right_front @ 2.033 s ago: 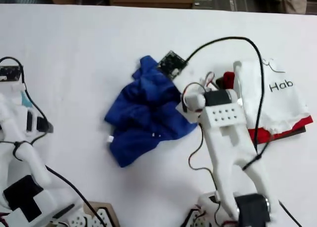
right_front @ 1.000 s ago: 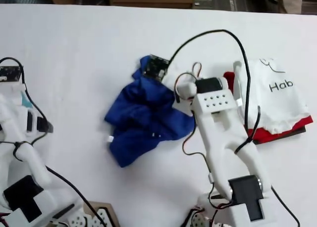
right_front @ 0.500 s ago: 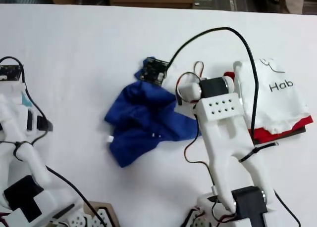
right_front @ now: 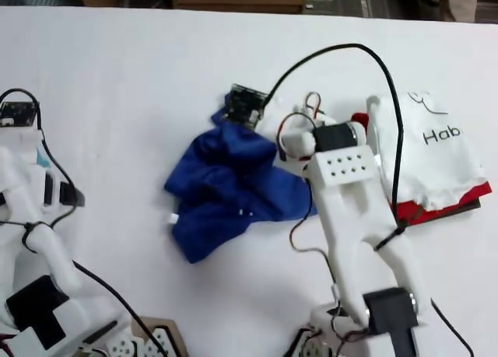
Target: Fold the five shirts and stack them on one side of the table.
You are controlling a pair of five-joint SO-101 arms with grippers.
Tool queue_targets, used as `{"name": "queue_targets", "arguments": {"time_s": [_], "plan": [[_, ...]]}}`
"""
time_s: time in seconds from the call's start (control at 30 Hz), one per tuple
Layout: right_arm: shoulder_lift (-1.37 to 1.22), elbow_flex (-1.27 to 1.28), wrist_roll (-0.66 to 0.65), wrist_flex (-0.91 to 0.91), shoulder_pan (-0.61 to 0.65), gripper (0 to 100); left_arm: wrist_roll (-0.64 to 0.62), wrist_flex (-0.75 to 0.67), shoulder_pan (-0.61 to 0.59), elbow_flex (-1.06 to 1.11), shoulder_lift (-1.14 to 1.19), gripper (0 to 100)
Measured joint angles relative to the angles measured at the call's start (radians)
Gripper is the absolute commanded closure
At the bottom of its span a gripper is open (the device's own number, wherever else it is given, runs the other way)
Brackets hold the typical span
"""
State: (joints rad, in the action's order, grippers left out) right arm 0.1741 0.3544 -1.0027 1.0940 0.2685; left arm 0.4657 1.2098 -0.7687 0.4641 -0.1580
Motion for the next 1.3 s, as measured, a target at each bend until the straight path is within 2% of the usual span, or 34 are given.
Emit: {"name": "queue_targets", "arguments": {"time_s": [0.37,0.77,0.93,1.13,1.3], "plan": [[-0.077,0.000,0.000,0.006,-0.044,74.8,0.000,0.000,0.000,0.000,0.000,69],[-0.083,0.025,0.000,0.038,0.008,78.6,0.000,0.000,0.000,0.000,0.000,69],[-0.083,0.025,0.000,0.060,0.003,85.4,0.000,0.000,0.000,0.000,0.000,69],[-0.078,0.025,0.000,0.173,0.005,81.7,0.000,0.000,0.000,0.000,0.000,69],[0.029,0.028,0.000,0.203,0.005,81.7,0.000,0.000,0.000,0.000,0.000,69]]}}
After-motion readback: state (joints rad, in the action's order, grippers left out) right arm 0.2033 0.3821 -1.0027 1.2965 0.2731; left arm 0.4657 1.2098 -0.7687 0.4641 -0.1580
